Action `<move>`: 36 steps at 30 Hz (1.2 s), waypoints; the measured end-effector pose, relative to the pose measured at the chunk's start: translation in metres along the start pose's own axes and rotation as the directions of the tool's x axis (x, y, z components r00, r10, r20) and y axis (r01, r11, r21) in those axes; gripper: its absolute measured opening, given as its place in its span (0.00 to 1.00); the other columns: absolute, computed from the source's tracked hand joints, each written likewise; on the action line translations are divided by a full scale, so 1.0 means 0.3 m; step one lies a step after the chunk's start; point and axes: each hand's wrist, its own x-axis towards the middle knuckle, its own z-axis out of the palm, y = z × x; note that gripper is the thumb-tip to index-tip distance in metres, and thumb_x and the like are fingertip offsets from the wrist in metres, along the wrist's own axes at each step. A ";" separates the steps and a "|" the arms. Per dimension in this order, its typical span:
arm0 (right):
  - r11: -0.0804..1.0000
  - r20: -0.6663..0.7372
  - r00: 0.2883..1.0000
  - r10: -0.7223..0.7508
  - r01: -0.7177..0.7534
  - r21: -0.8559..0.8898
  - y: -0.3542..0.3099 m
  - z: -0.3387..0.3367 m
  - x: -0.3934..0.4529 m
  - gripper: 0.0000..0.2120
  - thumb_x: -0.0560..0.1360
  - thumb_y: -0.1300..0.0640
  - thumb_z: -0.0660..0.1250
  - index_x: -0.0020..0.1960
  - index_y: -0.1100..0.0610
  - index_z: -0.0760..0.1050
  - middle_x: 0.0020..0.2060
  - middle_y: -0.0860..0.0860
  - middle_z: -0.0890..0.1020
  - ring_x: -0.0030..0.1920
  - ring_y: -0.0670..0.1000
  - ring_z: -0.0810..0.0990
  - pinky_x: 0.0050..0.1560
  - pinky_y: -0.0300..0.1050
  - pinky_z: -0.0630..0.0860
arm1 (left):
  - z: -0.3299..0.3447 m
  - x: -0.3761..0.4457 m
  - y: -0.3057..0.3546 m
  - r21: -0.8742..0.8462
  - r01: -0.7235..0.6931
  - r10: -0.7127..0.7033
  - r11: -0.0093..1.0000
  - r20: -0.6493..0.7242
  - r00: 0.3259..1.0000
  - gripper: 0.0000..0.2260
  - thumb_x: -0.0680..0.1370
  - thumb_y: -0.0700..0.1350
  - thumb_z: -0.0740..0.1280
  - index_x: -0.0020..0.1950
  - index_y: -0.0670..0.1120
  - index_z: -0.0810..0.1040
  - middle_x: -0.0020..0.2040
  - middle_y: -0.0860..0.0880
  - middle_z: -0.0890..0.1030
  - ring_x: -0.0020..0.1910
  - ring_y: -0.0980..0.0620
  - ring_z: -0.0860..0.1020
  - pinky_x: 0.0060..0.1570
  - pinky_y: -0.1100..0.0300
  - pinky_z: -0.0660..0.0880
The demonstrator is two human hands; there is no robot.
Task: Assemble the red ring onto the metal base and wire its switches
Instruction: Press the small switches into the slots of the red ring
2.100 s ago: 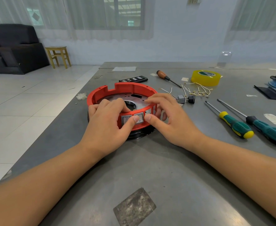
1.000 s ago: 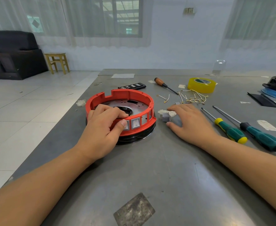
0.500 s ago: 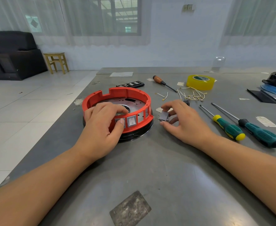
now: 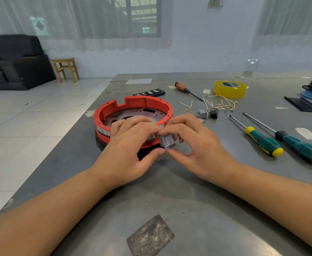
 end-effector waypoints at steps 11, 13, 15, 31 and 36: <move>0.907 -0.014 0.974 0.228 -0.207 0.367 -0.018 -0.001 0.003 0.15 0.74 0.65 0.73 0.59 0.59 0.78 0.54 0.53 0.80 0.49 0.53 0.83 0.52 0.48 0.82 | -0.001 0.004 -0.023 0.066 -0.008 0.013 0.998 -0.077 0.997 0.15 0.79 0.53 0.69 0.65 0.51 0.81 0.61 0.60 0.78 0.68 0.56 0.73 0.66 0.53 0.62; 0.877 0.005 0.953 0.303 -0.281 0.390 -0.024 0.001 0.001 0.13 0.75 0.61 0.75 0.58 0.56 0.79 0.49 0.50 0.81 0.46 0.53 0.84 0.49 0.50 0.83 | -0.003 0.005 -0.019 0.092 -0.029 0.037 0.995 -0.087 0.996 0.15 0.79 0.52 0.70 0.64 0.50 0.81 0.60 0.60 0.78 0.67 0.55 0.73 0.64 0.52 0.63; 0.873 0.026 0.946 0.324 -0.309 0.378 -0.025 0.005 -0.001 0.12 0.75 0.59 0.76 0.57 0.54 0.80 0.44 0.48 0.82 0.44 0.53 0.84 0.47 0.49 0.82 | -0.003 0.006 -0.014 0.106 -0.040 0.049 0.994 -0.086 0.995 0.14 0.79 0.52 0.70 0.63 0.50 0.82 0.59 0.58 0.81 0.67 0.54 0.75 0.64 0.49 0.64; 0.856 -0.005 0.884 0.468 -0.452 0.251 0.031 0.042 0.009 0.11 0.74 0.51 0.77 0.54 0.47 0.80 0.40 0.40 0.81 0.41 0.44 0.82 0.40 0.31 0.76 | 0.006 0.014 -0.008 0.101 0.326 -0.324 0.940 -0.030 0.945 0.19 0.81 0.57 0.63 0.67 0.51 0.81 0.61 0.54 0.84 0.64 0.50 0.78 0.64 0.56 0.61; 0.860 -0.013 0.884 0.468 -0.452 0.236 0.036 0.049 0.020 0.11 0.74 0.52 0.77 0.54 0.48 0.80 0.40 0.42 0.82 0.41 0.45 0.82 0.41 0.31 0.76 | 0.009 0.021 -0.004 0.098 0.335 -0.334 0.937 -0.026 0.942 0.16 0.81 0.55 0.63 0.64 0.53 0.83 0.59 0.55 0.85 0.62 0.49 0.78 0.62 0.53 0.62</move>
